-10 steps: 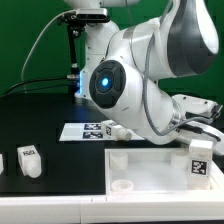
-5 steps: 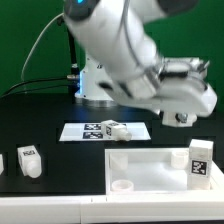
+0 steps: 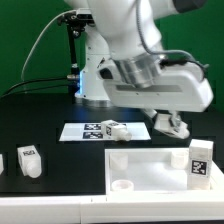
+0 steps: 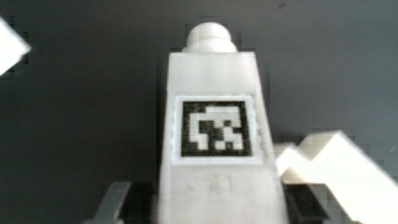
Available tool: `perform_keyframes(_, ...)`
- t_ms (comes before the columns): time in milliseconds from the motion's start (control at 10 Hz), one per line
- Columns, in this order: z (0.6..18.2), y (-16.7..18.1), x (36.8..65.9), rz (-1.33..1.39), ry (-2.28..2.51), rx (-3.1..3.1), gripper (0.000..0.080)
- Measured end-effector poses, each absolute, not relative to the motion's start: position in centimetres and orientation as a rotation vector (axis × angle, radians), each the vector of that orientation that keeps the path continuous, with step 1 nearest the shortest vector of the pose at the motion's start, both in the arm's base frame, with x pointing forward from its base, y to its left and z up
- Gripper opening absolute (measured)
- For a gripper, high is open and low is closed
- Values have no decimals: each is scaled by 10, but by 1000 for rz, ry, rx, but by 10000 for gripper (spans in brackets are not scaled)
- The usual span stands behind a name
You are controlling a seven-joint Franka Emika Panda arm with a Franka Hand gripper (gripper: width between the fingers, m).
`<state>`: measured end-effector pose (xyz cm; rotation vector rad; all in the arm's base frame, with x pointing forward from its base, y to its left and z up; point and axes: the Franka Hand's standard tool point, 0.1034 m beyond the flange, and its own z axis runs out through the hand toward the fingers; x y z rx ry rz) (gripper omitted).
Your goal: Assemble square table
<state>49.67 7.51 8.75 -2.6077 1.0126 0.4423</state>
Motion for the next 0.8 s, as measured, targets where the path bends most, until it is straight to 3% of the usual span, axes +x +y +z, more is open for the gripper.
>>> perform_keyframes(200,127,36,538,200,898,-2704,285)
perform_keyframes(500,126,41,549,-86,928,-2755,285)
perform_keyframes(700,116,36,552,-255,820,-2844,285)
perform_keyframes(800,128,31,563,-300,731,-2890,285)
